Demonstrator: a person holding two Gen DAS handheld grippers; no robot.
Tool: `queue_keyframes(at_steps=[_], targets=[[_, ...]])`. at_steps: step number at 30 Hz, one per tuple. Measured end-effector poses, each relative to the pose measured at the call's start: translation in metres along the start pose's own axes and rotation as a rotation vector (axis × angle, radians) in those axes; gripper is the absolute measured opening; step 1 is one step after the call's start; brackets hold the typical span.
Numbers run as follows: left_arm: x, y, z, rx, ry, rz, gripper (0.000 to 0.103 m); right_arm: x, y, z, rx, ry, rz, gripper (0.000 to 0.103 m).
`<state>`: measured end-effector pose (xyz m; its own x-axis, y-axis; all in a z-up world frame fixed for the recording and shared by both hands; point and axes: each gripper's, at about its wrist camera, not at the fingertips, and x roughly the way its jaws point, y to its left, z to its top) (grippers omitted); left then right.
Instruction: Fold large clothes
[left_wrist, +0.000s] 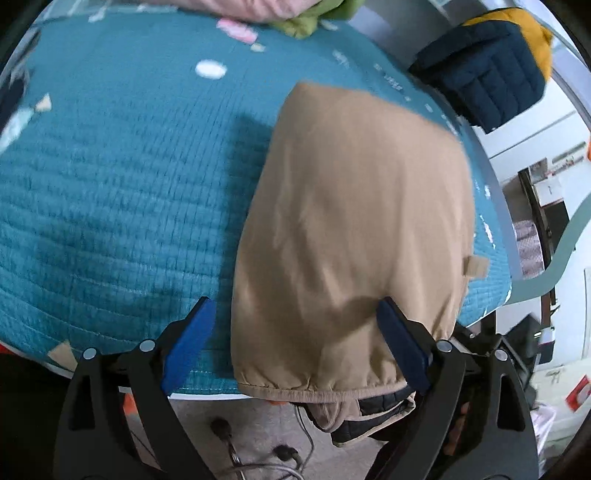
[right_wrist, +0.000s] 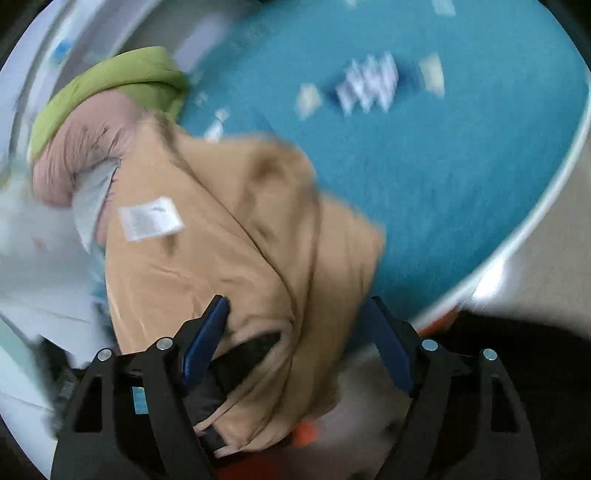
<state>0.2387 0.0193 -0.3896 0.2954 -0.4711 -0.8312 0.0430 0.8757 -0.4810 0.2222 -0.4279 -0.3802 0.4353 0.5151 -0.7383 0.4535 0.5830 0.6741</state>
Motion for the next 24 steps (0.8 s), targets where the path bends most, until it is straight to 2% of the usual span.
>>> queue_keyframes(at_steps=[4, 10, 14, 15, 19, 22, 24], targets=[[0.016, -0.004, -0.003, -0.001, 0.039, -0.022, 0.089, 0.013, -0.018, 0.002, 0.090, 0.052, 0.138, 0.074], [0.031, -0.002, -0.005, -0.082, 0.065, -0.084, 0.092, 0.024, -0.026, 0.003, 0.142, 0.101, 0.262, 0.076], [0.039, 0.001, -0.004, -0.120, 0.089, -0.130, 0.092, 0.036, -0.030, 0.010, 0.169, 0.109, 0.321, 0.089], [0.040, 0.000, -0.005, -0.124, 0.091, -0.134, 0.092, 0.038, -0.030, 0.011, 0.181, 0.113, 0.346, 0.089], [0.042, -0.010, -0.006, -0.120, 0.096, -0.156, 0.092, 0.037, -0.013, 0.009, 0.123, 0.146, 0.435, 0.077], [0.047, -0.009, -0.007, -0.151, 0.099, -0.191, 0.092, 0.048, -0.007, 0.010, 0.090, 0.132, 0.383, 0.073], [0.049, -0.008, -0.012, -0.171, 0.088, -0.190, 0.092, 0.056, -0.012, 0.012, 0.122, 0.135, 0.397, 0.067]])
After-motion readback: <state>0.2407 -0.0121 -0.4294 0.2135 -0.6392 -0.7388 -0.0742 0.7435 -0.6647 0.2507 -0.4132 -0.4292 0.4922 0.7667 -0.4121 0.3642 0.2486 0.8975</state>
